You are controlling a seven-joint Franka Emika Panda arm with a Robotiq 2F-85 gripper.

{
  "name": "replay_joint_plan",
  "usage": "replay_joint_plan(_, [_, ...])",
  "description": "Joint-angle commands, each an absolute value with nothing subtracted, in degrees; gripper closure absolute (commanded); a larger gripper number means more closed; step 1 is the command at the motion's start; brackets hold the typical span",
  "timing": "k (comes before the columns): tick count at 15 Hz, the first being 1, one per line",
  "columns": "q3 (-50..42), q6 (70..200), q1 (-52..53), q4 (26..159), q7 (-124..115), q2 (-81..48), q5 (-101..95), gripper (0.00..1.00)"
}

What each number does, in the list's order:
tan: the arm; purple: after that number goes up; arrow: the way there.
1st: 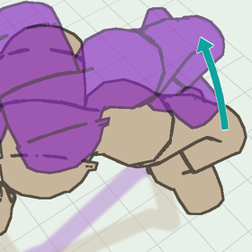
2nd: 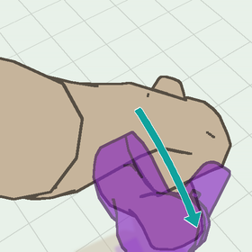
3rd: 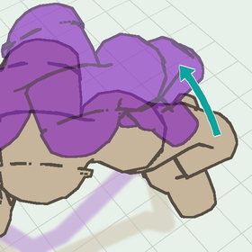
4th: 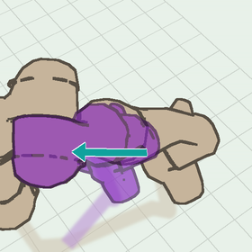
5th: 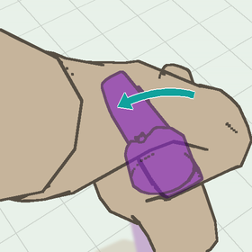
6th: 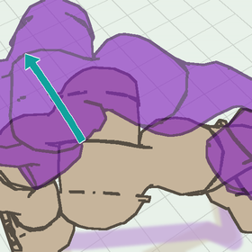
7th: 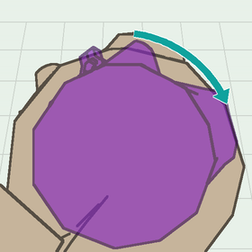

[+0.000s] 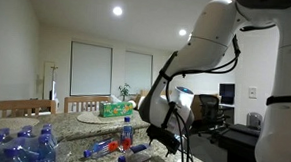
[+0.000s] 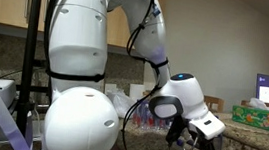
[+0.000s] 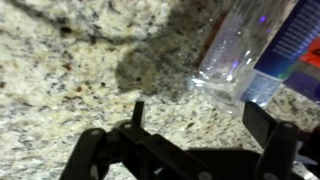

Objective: Put one bottle upright

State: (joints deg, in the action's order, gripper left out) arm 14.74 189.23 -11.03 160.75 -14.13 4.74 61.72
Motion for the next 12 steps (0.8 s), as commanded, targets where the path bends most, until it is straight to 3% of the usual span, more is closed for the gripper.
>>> replay_joint_plan(1, [18.1,189.1,-13.5,160.5,-14.1,3.1,67.1,0.0])
replay_joint_plan(5, [21.0,189.1,-12.0,158.9,-13.4,5.9,70.2,0.0])
replay_joint_plan(6, [15.2,189.8,-4.9,161.1,-16.9,8.6,66.9,0.0])
replay_joint_plan(7, [15.2,190.5,-3.8,161.0,-16.9,9.1,66.8,0.0])
replay_joint_plan(8, [20.9,191.2,-7.7,160.8,-16.0,9.6,68.6,0.0])
replay_joint_plan(12, [26.8,193.9,-8.2,159.9,-14.5,10.5,72.1,0.0])
